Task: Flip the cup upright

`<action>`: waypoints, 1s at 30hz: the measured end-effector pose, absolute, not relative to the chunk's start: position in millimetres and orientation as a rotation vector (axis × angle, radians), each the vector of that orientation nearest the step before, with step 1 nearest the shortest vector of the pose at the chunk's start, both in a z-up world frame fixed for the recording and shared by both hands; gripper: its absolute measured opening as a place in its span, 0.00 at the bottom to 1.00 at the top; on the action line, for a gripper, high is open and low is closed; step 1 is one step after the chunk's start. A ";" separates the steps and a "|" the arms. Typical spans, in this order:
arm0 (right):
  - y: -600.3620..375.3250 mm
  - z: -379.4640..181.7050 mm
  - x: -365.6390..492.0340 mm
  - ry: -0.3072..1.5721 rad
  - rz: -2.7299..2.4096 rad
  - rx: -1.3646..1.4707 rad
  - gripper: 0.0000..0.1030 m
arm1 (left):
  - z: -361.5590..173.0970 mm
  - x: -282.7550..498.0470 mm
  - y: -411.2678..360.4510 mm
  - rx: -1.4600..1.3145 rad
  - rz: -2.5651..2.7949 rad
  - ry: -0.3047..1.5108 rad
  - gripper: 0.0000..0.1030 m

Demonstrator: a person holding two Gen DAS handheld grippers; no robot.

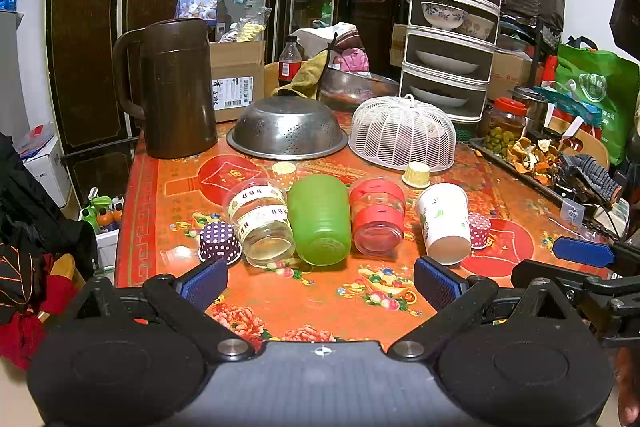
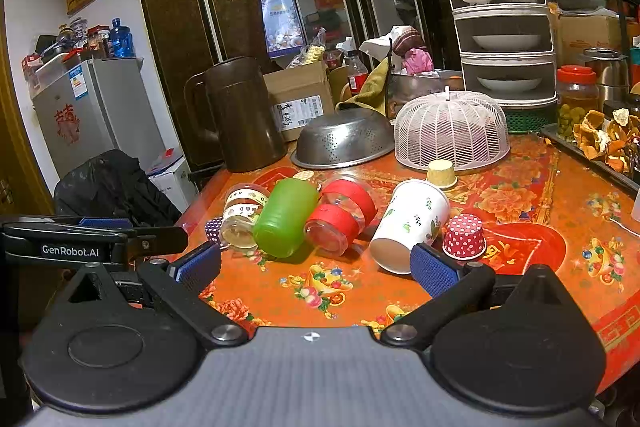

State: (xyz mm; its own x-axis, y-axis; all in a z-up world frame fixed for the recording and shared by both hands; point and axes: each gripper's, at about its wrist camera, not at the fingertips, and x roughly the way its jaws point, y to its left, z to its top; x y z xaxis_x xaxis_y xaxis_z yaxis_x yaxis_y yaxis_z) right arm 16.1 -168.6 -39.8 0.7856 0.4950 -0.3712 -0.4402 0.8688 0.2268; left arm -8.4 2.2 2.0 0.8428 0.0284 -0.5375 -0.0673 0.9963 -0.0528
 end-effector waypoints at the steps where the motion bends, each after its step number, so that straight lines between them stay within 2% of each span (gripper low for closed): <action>1: -168.3 -40.3 15.9 0.437 0.506 0.131 0.99 | 1.9 -8.3 2.3 -0.071 0.051 0.567 0.98; 15: -169.5 -40.4 17.4 0.448 0.506 0.135 0.99 | -1.6 -6.5 4.7 -0.072 0.047 0.572 0.98; 22: -156.4 -41.1 28.6 0.473 0.519 0.117 0.99 | -9.7 -28.4 25.7 -0.078 0.070 0.492 0.99; 27: -121.6 -39.2 49.4 0.491 0.571 0.078 0.99 | -19.3 -27.6 58.7 -0.133 0.096 0.538 1.00; 30: -97.5 -33.4 72.7 0.580 0.621 0.078 0.99 | -23.5 -21.5 79.5 -0.197 0.091 0.594 1.00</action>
State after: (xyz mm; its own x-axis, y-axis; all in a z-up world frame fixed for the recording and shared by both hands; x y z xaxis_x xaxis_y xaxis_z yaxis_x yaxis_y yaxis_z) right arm 72.7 -97.5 -33.4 0.6604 0.5695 -0.4894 -0.5268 0.8159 0.2384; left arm -21.5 79.5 -23.5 0.8253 0.0288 -0.5640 -0.1421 0.9771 -0.1581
